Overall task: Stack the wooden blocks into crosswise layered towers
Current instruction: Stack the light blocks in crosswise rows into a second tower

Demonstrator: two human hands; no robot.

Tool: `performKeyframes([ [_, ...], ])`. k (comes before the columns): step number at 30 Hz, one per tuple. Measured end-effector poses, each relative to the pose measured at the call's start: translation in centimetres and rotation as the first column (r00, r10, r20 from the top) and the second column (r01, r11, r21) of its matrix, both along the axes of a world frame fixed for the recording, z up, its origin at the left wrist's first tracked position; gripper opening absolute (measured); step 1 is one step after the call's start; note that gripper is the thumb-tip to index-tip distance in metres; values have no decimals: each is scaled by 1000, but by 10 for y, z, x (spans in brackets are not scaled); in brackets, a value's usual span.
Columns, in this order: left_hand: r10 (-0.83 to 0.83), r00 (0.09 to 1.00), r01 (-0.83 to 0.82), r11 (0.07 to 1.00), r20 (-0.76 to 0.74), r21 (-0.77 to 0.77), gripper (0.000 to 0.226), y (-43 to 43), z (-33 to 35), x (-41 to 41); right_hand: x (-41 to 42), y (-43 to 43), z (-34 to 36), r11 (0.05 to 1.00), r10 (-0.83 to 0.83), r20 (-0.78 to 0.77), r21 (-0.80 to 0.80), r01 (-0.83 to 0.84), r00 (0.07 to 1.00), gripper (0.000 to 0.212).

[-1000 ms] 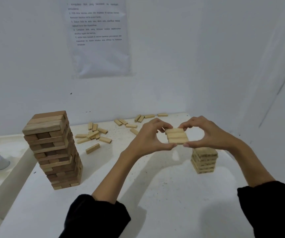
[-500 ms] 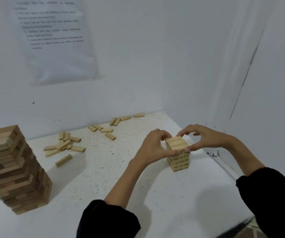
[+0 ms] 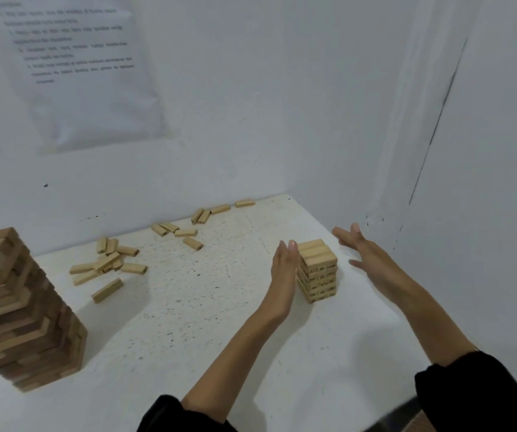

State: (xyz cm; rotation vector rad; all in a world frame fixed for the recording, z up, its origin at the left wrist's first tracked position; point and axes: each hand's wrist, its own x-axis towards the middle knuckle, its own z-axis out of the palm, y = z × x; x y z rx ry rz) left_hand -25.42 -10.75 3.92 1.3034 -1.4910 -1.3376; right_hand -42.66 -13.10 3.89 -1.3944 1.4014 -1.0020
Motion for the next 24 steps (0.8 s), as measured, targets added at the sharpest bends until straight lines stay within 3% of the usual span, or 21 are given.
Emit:
performKeyframes([
  [4,-18,990,18,1000,-141,-7,62,5,6,-10,17,1,-11,997,-47,119,58,40,992,79],
  [8,-115,979,109,993,-167,-48,47,6,10,-14,28,1,-13,995,-60,226,88,41,972,85],
  [11,-167,973,164,986,-157,-30,69,2,4,-16,33,2,-13,992,-70,300,124,34,951,87],
  [14,-170,974,165,985,-148,-43,75,-4,-5,-18,37,4,-13,991,-79,338,129,37,938,83],
  [17,-131,977,130,991,-170,-17,83,-7,-10,-21,38,5,-13,990,-95,355,129,52,930,79],
  [20,-99,977,105,994,-186,21,115,-6,-9,-23,39,6,-11,990,-103,370,128,60,923,70],
  [24,-33,977,48,997,-213,66,126,-6,-9,-26,40,6,-10,989,-102,374,134,55,922,74],
])
